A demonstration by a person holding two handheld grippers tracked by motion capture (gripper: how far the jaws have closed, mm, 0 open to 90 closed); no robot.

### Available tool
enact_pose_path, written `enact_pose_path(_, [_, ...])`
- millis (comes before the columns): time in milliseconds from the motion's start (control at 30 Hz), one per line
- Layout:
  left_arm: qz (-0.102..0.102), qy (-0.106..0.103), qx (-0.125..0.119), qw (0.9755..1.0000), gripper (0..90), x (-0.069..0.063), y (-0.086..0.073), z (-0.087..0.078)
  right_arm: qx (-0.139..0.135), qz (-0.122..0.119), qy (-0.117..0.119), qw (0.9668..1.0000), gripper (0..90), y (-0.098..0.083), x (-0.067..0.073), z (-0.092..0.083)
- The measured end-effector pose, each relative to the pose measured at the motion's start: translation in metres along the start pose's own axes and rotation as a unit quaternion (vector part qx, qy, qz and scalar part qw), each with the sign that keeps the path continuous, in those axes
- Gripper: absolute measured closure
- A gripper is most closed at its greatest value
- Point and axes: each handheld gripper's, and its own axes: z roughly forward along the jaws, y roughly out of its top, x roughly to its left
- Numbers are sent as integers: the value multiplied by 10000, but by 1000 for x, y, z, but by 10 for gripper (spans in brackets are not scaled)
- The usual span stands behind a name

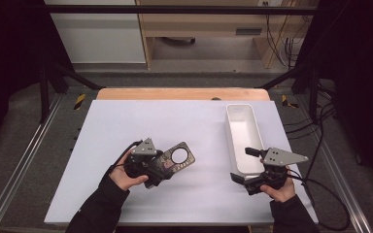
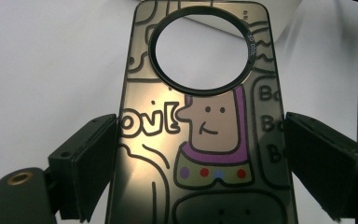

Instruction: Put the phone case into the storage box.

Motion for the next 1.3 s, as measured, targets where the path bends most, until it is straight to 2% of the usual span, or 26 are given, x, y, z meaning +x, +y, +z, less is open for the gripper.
enact_pose_path(600, [132, -218, 77, 9996, 116, -12, 6, 9, 214, -211, 289, 9991, 3, 6, 13, 24])
enact_pose_path(733, [195, -294, 94, 9993, 116, -16, 8, 11, 283, -290, 424, 9983, 3, 8, 18, 31])
enact_pose_path(1300, [350, -500, 136, 9980, 116, -28, 15, 21, 492, -384, 695, 9956, 8, 9, 27, 51])
